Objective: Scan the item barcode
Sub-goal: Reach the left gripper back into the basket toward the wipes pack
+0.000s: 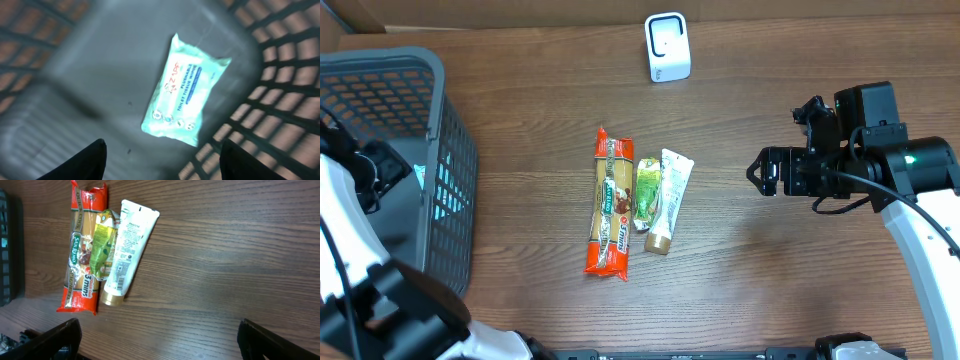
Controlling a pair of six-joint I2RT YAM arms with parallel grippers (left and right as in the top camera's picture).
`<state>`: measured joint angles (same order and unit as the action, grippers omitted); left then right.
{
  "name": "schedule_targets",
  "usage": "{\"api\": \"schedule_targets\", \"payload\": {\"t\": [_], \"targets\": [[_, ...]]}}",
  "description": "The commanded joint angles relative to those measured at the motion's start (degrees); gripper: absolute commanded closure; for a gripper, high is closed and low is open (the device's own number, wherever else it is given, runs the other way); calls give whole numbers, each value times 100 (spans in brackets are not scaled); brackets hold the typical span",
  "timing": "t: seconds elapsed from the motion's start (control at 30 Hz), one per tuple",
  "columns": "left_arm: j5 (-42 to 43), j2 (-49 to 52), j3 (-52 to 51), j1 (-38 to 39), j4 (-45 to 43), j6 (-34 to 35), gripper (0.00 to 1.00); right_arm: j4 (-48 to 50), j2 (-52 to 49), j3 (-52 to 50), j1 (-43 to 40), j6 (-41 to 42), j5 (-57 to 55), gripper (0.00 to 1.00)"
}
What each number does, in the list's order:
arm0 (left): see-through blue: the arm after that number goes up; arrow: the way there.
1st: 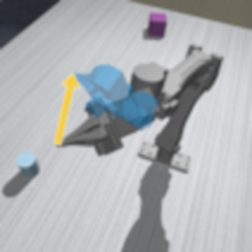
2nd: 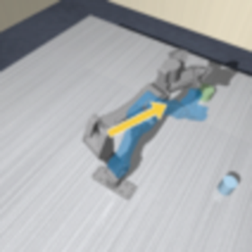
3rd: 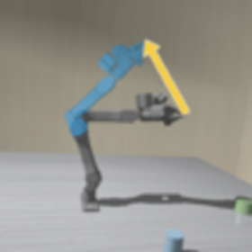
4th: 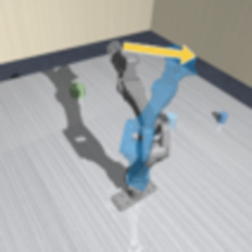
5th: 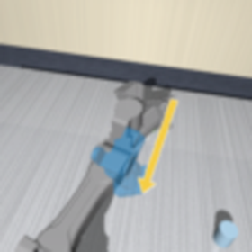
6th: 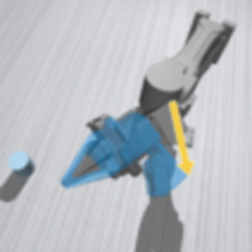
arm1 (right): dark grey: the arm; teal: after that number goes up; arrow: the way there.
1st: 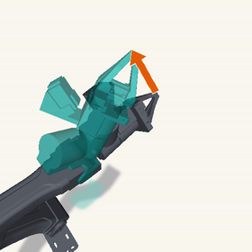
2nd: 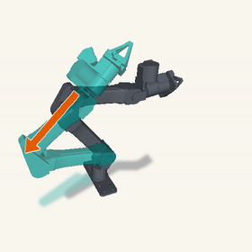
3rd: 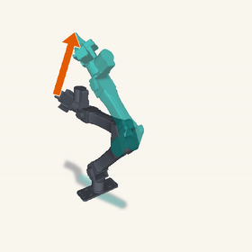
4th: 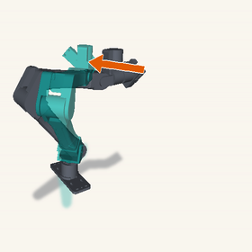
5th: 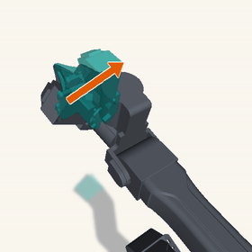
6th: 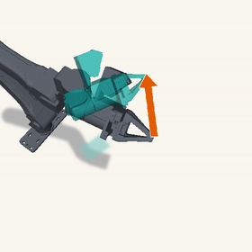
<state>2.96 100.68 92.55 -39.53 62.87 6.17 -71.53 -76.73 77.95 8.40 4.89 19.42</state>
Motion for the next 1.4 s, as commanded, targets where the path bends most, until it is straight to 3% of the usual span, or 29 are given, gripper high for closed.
{"api": "schedule_targets", "payload": {"t": [0.0,0.53,0.67,0.73,0.9,1.17,1.23,1.3,1.37], "targets": [[116,509,-70,-33,-74,-651,37,26,20,76,37,-42,-31,0],[116,2299,-103,-42,-295,-750,48,116,20,76,37,-42,-31,0],[116,2472,-103,-42,-332,-745,67,116,20,76,37,-42,-31,0],[155,2527,-103,-42,-361,-745,71,116,20,76,37,-42,-31,0],[286,2564,-321,-7,-584,-743,68,114,20,76,37,-42,-31,0],[291,2564,-682,35,-872,-723,45,116,20,76,37,-42,-31,0],[291,2564,-682,35,-866,-726,45,116,20,76,37,-42,-31,0],[310,2564,-680,35,-815,-723,64,118,20,76,37,-42,-31,0],[422,2549,-645,33,-752,-704,60,133,20,76,37,-42,-31,0]]}}
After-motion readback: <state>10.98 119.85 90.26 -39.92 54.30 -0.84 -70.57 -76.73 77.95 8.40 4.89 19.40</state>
